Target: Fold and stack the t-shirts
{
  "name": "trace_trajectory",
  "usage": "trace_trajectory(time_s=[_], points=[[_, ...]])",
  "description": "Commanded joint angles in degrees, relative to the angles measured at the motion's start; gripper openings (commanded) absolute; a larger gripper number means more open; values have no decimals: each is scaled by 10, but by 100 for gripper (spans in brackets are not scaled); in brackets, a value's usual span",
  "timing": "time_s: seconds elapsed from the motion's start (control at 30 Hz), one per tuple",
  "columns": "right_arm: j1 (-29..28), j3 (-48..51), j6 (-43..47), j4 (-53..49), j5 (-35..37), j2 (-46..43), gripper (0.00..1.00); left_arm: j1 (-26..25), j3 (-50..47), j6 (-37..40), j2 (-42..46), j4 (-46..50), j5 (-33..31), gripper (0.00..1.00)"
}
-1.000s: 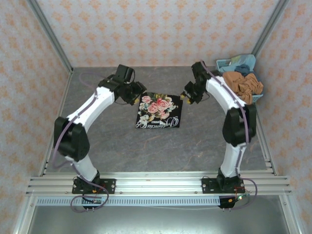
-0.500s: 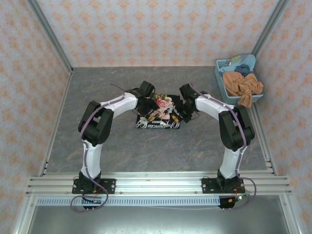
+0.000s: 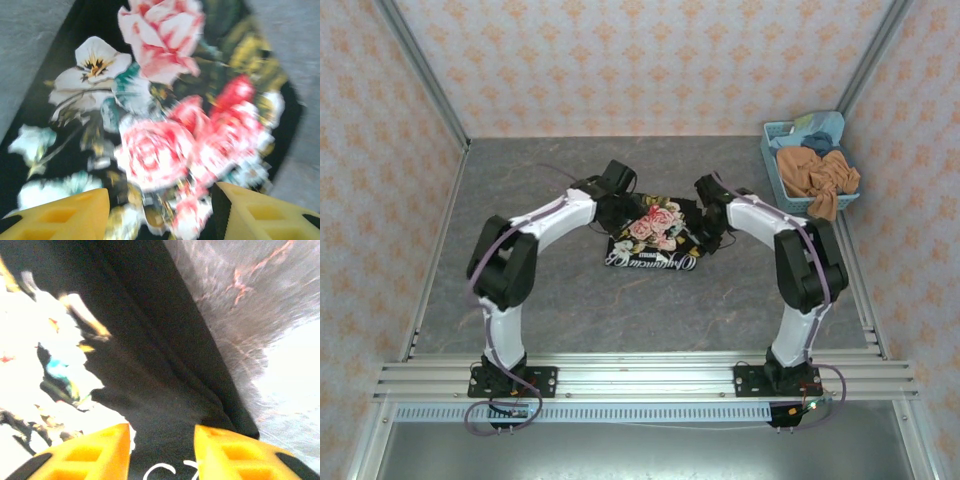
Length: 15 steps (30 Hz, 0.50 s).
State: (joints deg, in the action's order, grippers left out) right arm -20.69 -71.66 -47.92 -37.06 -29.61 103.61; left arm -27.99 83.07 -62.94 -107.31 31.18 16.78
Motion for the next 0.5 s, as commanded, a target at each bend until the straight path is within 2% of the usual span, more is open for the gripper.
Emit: trace_trajectory(time_s=[0.0, 0.1, 0.23, 0.33, 0.47], points=[[11, -24, 42, -41, 26, -90, 49, -33, -67, -81, 99, 17, -35, 56], [16, 13, 34, 9, -25, -151, 57, -62, -173, -211, 146, -77, -29, 56], [21, 83, -15, 107, -115, -215, 59, -111, -254, -359, 154, -223, -75, 60], [21, 123, -46, 147, -138, -263, 60, -130, -268, -418, 126, -289, -102, 65], [24, 152, -53, 135, -136, -309, 61, -140, -260, -451, 80, -336, -114, 66]])
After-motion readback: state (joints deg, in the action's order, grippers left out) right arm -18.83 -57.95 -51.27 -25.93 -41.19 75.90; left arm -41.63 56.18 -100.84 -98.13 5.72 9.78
